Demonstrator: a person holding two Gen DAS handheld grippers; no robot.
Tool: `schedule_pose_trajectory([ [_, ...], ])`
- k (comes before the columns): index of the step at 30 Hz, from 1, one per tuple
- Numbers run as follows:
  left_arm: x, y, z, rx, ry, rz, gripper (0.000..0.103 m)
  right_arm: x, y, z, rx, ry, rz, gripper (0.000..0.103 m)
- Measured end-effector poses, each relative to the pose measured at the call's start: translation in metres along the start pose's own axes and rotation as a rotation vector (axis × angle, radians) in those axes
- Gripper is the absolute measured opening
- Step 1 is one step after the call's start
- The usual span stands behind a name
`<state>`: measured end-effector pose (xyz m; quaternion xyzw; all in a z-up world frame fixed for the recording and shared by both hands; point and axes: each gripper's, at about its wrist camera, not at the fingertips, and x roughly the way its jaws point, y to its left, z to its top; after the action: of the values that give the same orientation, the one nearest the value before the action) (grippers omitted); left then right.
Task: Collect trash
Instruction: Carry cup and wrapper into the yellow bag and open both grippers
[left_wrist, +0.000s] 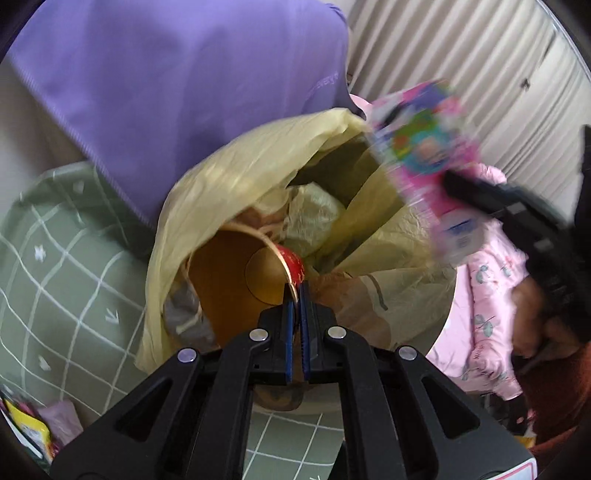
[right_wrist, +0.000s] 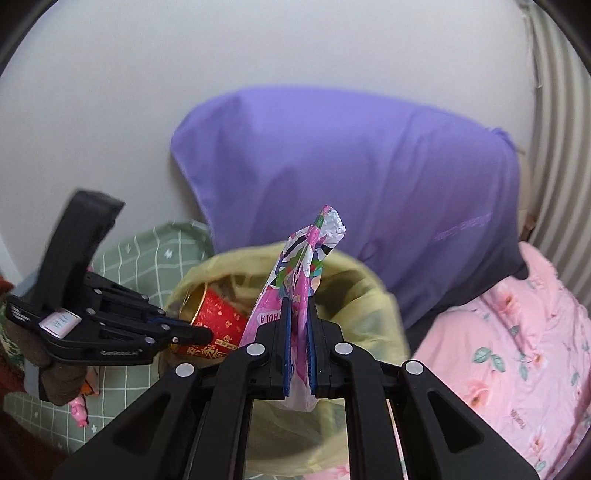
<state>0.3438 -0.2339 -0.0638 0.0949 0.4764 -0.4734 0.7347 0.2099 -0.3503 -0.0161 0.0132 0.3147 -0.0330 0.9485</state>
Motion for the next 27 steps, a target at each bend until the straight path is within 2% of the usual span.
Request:
schedule_pose_trajectory([
  [4,-0.001,0.001,-0.001,0.009,-0.012,0.005,0.003,0.043,0.011,-0.010,-0.028,0.106,0.007,0.009],
  [9,0.002,-0.005,0.000,0.004,-0.008,-0.012,0.004,0.061,0.008,-0.019,-0.008,0.172,-0.015,0.009],
  [14,0.014,-0.009,0.008,0.001,-0.006,-0.047,0.004,0.058,0.001,-0.021,0.002,0.159,-0.083,0.009],
  [18,0.020,-0.011,0.008,-0.006,-0.002,-0.061,0.004,0.053,-0.002,-0.023,0.027,0.150,-0.074,0.009],
  [27,0.000,-0.002,0.010,-0.066,-0.055,-0.110,0.004,0.035,-0.008,-0.027,0.079,0.102,-0.038,0.009],
])
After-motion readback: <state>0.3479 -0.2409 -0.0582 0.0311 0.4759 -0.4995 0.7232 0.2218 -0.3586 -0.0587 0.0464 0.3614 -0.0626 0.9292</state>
